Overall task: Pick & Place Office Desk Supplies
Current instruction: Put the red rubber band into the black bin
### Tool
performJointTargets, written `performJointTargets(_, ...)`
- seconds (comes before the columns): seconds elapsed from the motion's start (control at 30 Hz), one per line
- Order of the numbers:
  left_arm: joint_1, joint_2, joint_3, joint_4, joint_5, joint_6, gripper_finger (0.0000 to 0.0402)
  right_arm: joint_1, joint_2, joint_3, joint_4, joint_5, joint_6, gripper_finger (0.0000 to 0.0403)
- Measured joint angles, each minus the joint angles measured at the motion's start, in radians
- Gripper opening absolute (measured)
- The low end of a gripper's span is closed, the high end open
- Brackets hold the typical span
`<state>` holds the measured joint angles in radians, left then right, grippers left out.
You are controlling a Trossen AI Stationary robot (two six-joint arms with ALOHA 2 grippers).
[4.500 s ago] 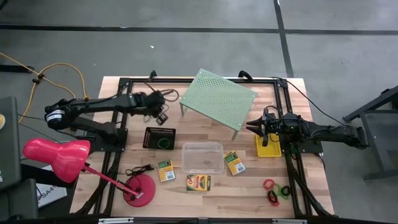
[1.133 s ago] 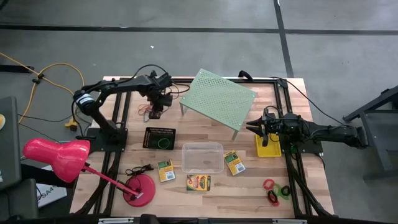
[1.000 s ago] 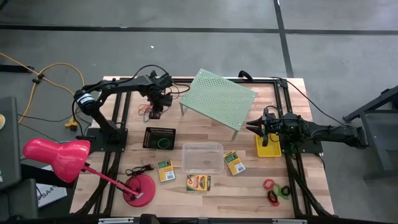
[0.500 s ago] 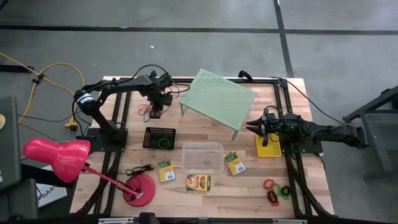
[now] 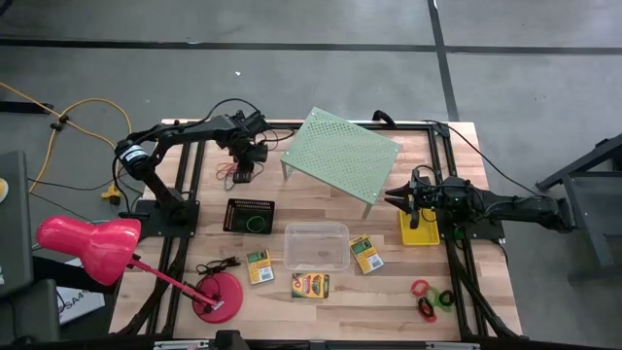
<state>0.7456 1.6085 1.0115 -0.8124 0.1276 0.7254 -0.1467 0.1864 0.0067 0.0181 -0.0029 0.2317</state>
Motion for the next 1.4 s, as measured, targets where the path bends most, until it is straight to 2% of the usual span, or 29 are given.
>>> performJointTargets(0.23,-0.002,0.0,0.0,0.002,-0.019,0.0,0.0133,0.0,0.0,0.0,0.0,0.0,0.0,0.0094)
performJointTargets(0.53,-0.007,0.0,0.0,0.019,-0.036,0.007,0.0134,0.0,0.0,0.0,0.0,0.0,0.0,0.0094)
performJointTargets(0.9,-0.07,0.026,0.0,0.029,-0.128,0.008,0.0134,0.0,0.0,0.0,0.0,0.0,0.0,0.0094)
performJointTargets(1.4,-0.065,0.078,0.0,0.028,-0.13,0.009,0.0134,0.0,0.0,0.0,0.0,0.0,0.0,0.0094)
